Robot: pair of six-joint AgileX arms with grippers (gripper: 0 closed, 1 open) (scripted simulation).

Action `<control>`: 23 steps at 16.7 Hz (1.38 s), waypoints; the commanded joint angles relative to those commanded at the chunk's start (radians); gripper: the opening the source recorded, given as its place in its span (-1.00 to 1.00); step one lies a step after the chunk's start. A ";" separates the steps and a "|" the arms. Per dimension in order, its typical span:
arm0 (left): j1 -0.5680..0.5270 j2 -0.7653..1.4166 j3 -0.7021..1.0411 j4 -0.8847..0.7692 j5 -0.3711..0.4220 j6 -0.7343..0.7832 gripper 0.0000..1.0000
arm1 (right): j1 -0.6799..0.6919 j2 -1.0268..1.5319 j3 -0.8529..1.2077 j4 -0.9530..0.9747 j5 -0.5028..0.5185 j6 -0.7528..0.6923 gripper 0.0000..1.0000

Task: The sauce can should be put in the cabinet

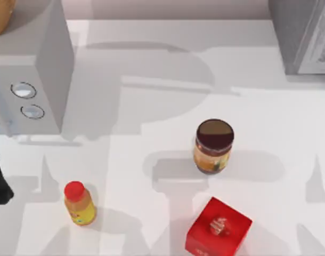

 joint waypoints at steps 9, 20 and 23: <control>0.000 0.000 0.000 0.000 0.000 0.000 1.00 | 0.009 0.267 0.094 0.193 -0.155 0.014 1.00; 0.000 0.000 0.000 0.000 0.000 0.000 1.00 | 0.052 1.378 0.457 0.932 -0.772 0.069 1.00; 0.000 0.000 0.000 0.000 0.000 0.000 1.00 | 0.066 1.714 0.570 1.156 -0.961 0.081 1.00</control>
